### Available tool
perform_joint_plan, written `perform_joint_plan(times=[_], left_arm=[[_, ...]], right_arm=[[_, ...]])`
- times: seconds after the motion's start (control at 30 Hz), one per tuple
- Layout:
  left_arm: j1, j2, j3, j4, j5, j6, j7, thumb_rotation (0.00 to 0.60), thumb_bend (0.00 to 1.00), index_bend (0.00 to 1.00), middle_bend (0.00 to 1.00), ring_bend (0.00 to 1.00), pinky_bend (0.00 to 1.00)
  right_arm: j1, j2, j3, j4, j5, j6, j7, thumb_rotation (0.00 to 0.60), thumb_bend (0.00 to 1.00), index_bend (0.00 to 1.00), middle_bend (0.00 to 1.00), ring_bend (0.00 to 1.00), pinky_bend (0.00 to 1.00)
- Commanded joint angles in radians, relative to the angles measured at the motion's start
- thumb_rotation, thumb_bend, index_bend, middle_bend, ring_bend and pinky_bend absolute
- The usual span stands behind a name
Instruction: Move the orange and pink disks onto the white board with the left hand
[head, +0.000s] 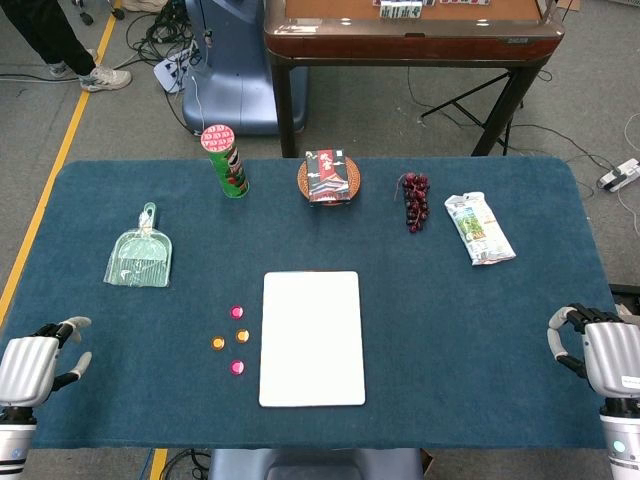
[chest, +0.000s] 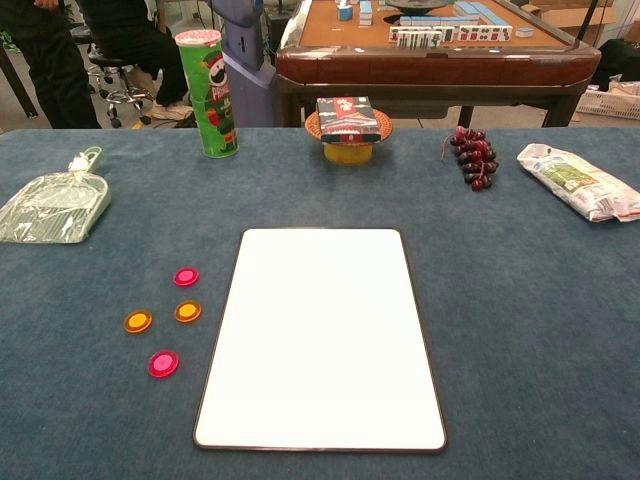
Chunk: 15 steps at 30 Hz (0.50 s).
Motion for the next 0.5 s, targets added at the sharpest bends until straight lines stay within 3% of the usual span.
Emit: perform_joint_plan(times=[0.03,0.17,0.33,0.5], left_arm=[[-0.003,-0.003,0.001,0.006,0.007,0.001,-0.008,0.600,0.33,0.40,0.51,0.44,0.69],[-0.007,0.004,0.005,0.005,0.018,-0.003,-0.034,0.600,0.33,0.39,0.51,0.44,0.69],[-0.042,0.022,0.028,0.006,0.081,-0.037,-0.111,0.600,0.32,0.30,0.50,0.45,0.69],[-0.104,0.043,0.026,0.008,0.161,-0.060,-0.165,0.600,0.23,0.25,0.39,0.48,0.73]], right_arm=[[-0.005,0.001,-0.001,-0.001,0.001,0.005,0.001,0.600,0.39,0.57,0.51,0.54,0.56],[-0.008,0.002,0.000,-0.002,0.005,0.006,0.007,0.600,0.39,0.57,0.51,0.54,0.56],[-0.011,0.003,0.003,-0.002,0.007,0.010,0.013,0.600,0.39,0.57,0.51,0.54,0.56],[-0.015,0.009,0.002,-0.007,0.000,0.017,0.018,0.600,0.39,0.57,0.51,0.54,0.56]])
